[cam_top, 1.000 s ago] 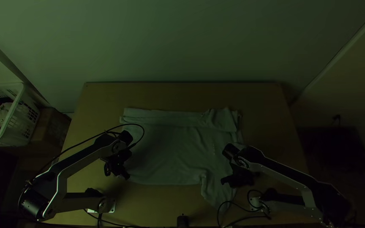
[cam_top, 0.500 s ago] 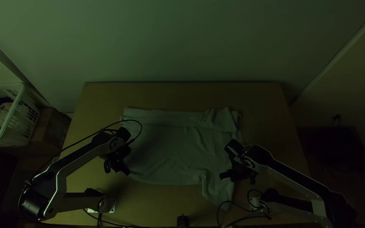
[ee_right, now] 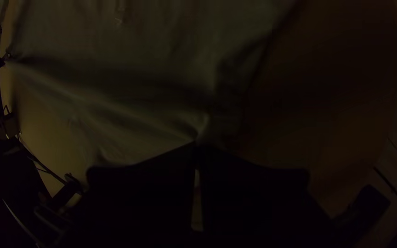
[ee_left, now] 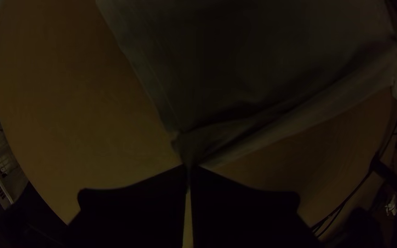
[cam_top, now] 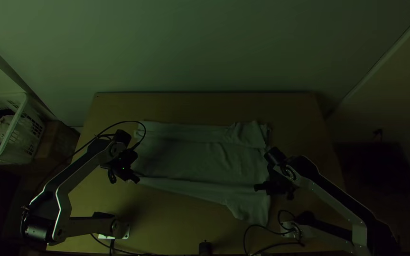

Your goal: Fold the t-shirt

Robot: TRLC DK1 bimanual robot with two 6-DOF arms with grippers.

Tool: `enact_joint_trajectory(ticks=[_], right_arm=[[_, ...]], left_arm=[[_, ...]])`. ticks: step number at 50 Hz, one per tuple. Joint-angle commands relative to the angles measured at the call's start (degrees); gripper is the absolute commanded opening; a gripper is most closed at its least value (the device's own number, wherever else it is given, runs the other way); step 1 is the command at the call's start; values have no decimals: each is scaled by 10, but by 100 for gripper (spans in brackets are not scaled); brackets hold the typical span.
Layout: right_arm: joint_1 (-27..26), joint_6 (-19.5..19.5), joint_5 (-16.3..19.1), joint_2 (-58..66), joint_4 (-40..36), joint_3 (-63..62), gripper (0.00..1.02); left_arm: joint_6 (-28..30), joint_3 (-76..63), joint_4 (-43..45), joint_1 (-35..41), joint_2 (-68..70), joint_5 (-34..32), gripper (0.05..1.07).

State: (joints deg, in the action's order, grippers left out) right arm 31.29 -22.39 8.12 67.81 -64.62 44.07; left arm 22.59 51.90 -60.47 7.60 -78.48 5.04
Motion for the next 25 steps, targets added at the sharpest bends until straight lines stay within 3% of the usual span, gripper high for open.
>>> enact_joint_trajectory(ticks=[1, 25], right_arm=[[-18, 16, -12, 1, -9, 33, 3], [-95, 60, -31, 91, 9, 155, 3]], left_arm=[[19, 29, -5, -12, 2, -4, 8], [24, 181, -5, -40, -62, -9, 8]])
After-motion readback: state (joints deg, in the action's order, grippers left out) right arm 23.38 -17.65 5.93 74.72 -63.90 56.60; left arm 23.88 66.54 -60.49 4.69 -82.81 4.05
